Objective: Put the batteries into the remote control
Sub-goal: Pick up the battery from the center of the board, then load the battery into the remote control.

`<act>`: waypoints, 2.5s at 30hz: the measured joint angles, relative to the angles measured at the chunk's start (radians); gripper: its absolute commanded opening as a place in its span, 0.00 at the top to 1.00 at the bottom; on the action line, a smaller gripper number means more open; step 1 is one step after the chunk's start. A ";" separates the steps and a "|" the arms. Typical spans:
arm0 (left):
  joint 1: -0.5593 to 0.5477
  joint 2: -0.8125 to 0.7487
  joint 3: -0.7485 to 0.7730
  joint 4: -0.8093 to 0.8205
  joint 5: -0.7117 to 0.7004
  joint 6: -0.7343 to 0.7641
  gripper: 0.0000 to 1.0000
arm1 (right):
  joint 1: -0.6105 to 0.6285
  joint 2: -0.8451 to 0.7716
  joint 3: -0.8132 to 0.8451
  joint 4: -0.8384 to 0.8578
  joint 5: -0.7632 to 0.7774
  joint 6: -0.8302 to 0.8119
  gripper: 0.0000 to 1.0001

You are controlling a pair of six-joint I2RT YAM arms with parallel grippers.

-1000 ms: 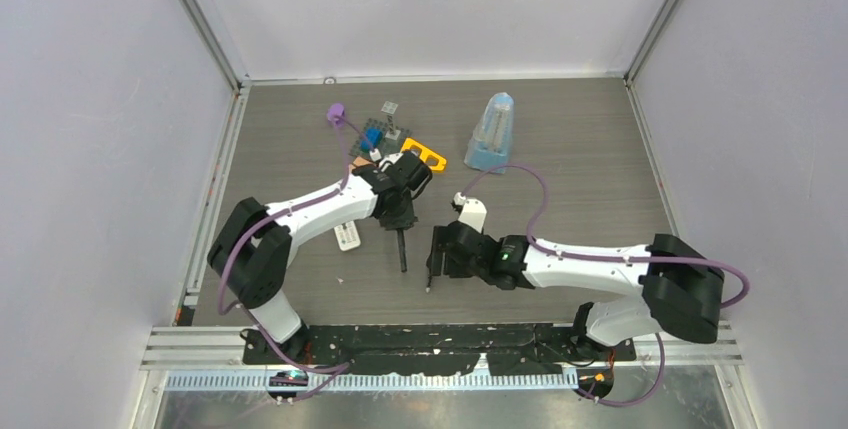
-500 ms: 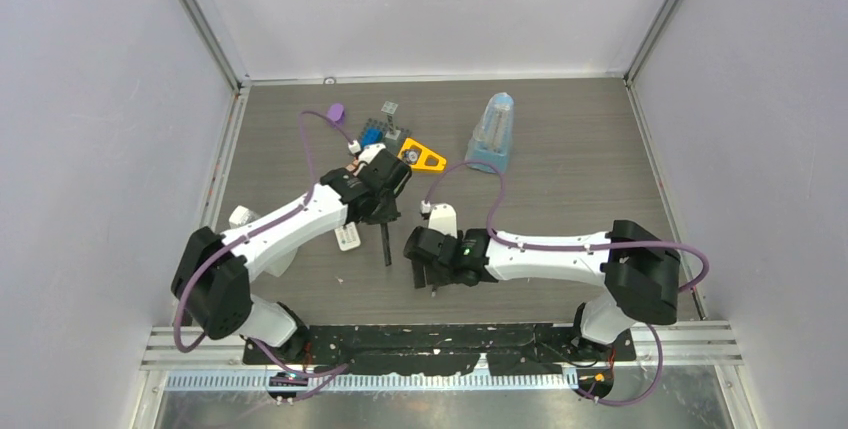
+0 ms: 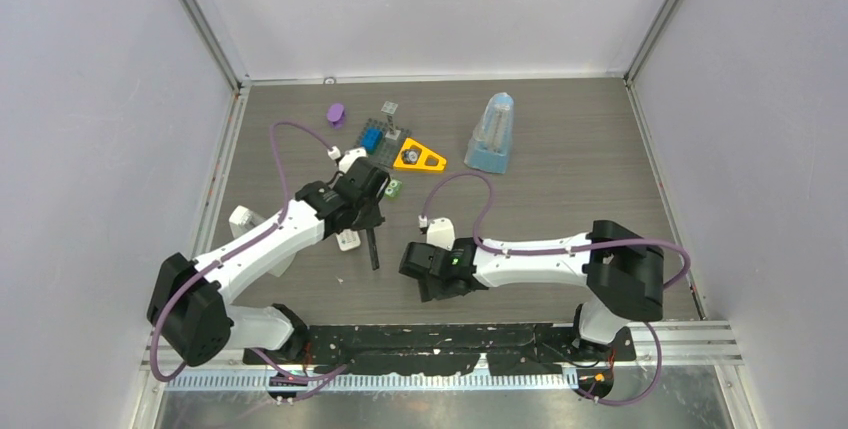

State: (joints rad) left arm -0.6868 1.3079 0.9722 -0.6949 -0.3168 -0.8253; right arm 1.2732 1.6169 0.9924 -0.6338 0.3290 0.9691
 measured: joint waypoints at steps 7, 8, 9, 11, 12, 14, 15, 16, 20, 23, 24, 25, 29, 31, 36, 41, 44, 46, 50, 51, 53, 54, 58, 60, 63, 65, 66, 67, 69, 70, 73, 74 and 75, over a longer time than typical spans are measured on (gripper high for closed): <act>0.002 -0.035 -0.031 0.015 0.007 0.000 1.00 | 0.000 0.090 0.045 -0.023 -0.001 0.035 0.58; 0.002 -0.037 -0.035 0.018 0.008 0.000 1.00 | 0.000 0.098 0.049 -0.027 0.000 0.038 0.60; 0.002 -0.040 -0.039 0.020 0.010 0.000 1.00 | 0.000 0.104 0.052 -0.030 0.000 0.040 0.61; 0.002 -0.043 -0.047 0.025 0.014 0.000 1.00 | 0.000 0.112 0.059 -0.035 0.002 0.043 0.67; 0.002 -0.043 -0.049 0.026 0.016 0.000 1.00 | 0.000 0.118 0.065 -0.038 0.002 0.044 0.69; 0.002 -0.043 -0.053 0.027 0.022 0.000 1.00 | 0.000 0.128 0.073 -0.039 0.003 0.046 0.77; 0.002 -0.044 -0.054 0.028 0.023 0.000 1.00 | 0.000 0.133 0.079 -0.039 0.002 0.049 0.81; 0.002 -0.045 -0.055 0.029 0.024 0.000 1.00 | 0.000 0.136 0.082 -0.037 0.002 0.051 0.83; 0.002 -0.055 -0.064 0.039 0.034 0.000 1.00 | -0.001 0.138 0.084 -0.036 0.002 0.055 0.95; 0.002 -0.068 -0.070 0.053 0.052 0.002 1.00 | -0.001 0.136 0.084 -0.035 0.002 0.053 0.95; 0.002 -0.074 -0.074 0.061 0.061 0.006 1.00 | -0.001 0.134 0.082 -0.033 0.002 0.049 0.95; 0.003 -0.084 -0.080 0.072 0.076 0.016 1.00 | -0.001 0.129 0.079 -0.029 0.002 0.043 0.95; 0.009 -0.150 -0.123 0.169 0.203 0.079 1.00 | -0.001 0.049 0.049 -0.010 0.003 0.001 0.95; 0.016 -0.180 -0.145 0.233 0.294 0.108 1.00 | -0.001 -0.038 0.033 0.005 0.001 -0.023 0.95; 0.042 -0.207 -0.203 0.410 0.529 0.119 1.00 | 0.000 -0.292 0.008 0.077 -0.021 -0.071 0.95; 0.064 -0.203 -0.312 0.637 0.697 0.026 1.00 | 0.000 -0.354 0.060 0.085 -0.043 -0.099 0.95; 0.073 -0.182 -0.358 0.768 0.775 -0.053 1.00 | 0.002 -0.319 0.117 0.040 -0.053 -0.099 0.95; 0.077 -0.169 -0.380 0.842 0.810 -0.103 1.00 | 0.002 -0.286 0.159 -0.006 -0.058 -0.094 0.95; 0.082 -0.161 -0.410 0.955 0.843 -0.177 1.00 | 0.001 -0.235 0.203 -0.095 -0.058 -0.071 0.95; 0.084 -0.159 -0.419 0.977 0.845 -0.192 1.00 | 0.001 -0.229 0.208 -0.116 -0.057 -0.066 0.95; 0.088 -0.151 -0.435 1.011 0.846 -0.216 1.00 | 0.001 -0.224 0.216 -0.146 -0.053 -0.054 0.95; 0.089 -0.147 -0.439 1.021 0.849 -0.225 1.00 | 0.001 -0.224 0.218 -0.156 -0.052 -0.050 0.95; 0.093 -0.129 -0.447 1.067 0.861 -0.266 1.00 | 0.001 -0.225 0.229 -0.194 -0.038 -0.046 0.95; 0.094 -0.121 -0.452 1.093 0.864 -0.280 1.00 | 0.001 -0.225 0.232 -0.205 -0.036 -0.046 0.95; 0.094 -0.111 -0.457 1.119 0.868 -0.300 1.00 | 0.000 -0.224 0.233 -0.214 -0.036 -0.046 0.95; 0.095 -0.106 -0.459 1.131 0.869 -0.304 1.00 | 0.000 -0.220 0.233 -0.217 -0.036 -0.046 0.95; 0.095 -0.104 -0.462 1.134 0.869 -0.307 1.00 | 0.000 -0.218 0.233 -0.219 -0.036 -0.046 0.94; 0.097 -0.103 -0.465 1.139 0.870 -0.312 1.00 | 0.000 -0.216 0.233 -0.220 -0.036 -0.046 0.91; 0.099 -0.100 -0.472 1.150 0.872 -0.319 1.00 | 0.000 -0.214 0.233 -0.220 -0.036 -0.046 0.85; 0.100 -0.098 -0.473 1.153 0.874 -0.322 1.00 | 0.000 -0.213 0.233 -0.220 -0.036 -0.046 0.82; 0.100 -0.095 -0.476 1.167 0.882 -0.326 1.00 | -0.001 -0.206 0.240 -0.222 -0.039 -0.045 0.74; 0.100 -0.094 -0.478 1.173 0.885 -0.328 1.00 | -0.002 -0.203 0.243 -0.223 -0.039 -0.047 0.73; 0.101 -0.094 -0.480 1.176 0.888 -0.329 1.00 | -0.002 -0.202 0.244 -0.223 -0.040 -0.047 0.71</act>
State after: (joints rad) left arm -0.5858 1.2137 0.4927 0.4812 0.5709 -1.1545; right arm 1.2716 1.4151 1.2366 -0.8570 0.2893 0.9226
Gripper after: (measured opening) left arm 0.179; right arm 0.251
